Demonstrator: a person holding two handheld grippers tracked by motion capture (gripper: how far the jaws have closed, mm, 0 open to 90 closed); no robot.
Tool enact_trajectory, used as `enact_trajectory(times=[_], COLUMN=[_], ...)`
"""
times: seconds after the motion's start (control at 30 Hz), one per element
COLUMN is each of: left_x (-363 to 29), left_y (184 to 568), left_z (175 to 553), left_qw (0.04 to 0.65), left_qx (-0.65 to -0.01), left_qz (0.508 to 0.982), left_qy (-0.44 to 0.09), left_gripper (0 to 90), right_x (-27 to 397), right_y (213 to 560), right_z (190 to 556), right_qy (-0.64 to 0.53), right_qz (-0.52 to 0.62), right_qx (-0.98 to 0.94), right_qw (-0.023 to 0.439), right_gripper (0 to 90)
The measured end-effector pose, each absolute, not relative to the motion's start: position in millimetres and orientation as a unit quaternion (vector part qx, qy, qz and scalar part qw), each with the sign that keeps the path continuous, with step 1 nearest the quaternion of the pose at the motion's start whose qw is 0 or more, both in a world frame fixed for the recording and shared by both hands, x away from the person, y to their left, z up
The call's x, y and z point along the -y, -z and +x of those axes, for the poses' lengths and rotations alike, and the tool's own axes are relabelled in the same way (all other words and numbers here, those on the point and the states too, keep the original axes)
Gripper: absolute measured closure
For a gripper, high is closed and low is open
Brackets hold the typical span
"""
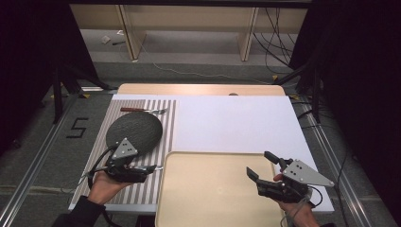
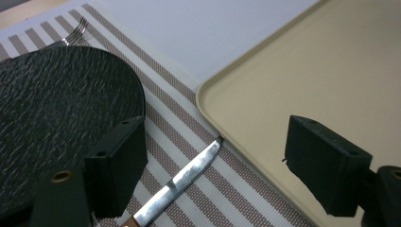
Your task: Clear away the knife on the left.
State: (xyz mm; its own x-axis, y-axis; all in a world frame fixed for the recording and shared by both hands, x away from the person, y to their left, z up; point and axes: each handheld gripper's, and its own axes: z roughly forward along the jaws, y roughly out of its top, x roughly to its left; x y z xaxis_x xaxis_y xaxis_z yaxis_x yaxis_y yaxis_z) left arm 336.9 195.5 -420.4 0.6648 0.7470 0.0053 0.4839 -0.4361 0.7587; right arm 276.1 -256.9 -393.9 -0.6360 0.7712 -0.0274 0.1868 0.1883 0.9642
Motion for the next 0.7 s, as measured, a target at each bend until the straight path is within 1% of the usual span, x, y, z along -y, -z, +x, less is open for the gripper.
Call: enact_trajectory(times=[0.17,0.4,0.57,0.7], left_x=[-199.6,-208.6,-211.6,-209.3], left_y=[424.8,431.0,435.5,440.9], left_z=[341.6,350.6,356.1,360.7], left_qw=[0.342,0.310,0.289,0.261], left_qx=[-0.392,-0.422,-0.431,-0.421], left_qz=[0.837,0.836,0.839,0.852], left_qy=[-0.171,-0.162,-0.166,-0.168], left_gripper=[23.3,24.3,25.2,25.7], right_x=[256.9,256.4,256.1,255.8], right_y=[393.9,394.3,394.5,394.7], right_z=[276.0,276.1,276.3,276.5], right_qy=[-0.544,-0.543,-0.541,-0.540], right_qz=[0.331,0.331,0.332,0.330], right_qx=[-0.722,-0.724,-0.725,-0.725], right_qw=[0.269,0.268,0.269,0.270], right_gripper=[23.2,23.3,23.4,23.5])
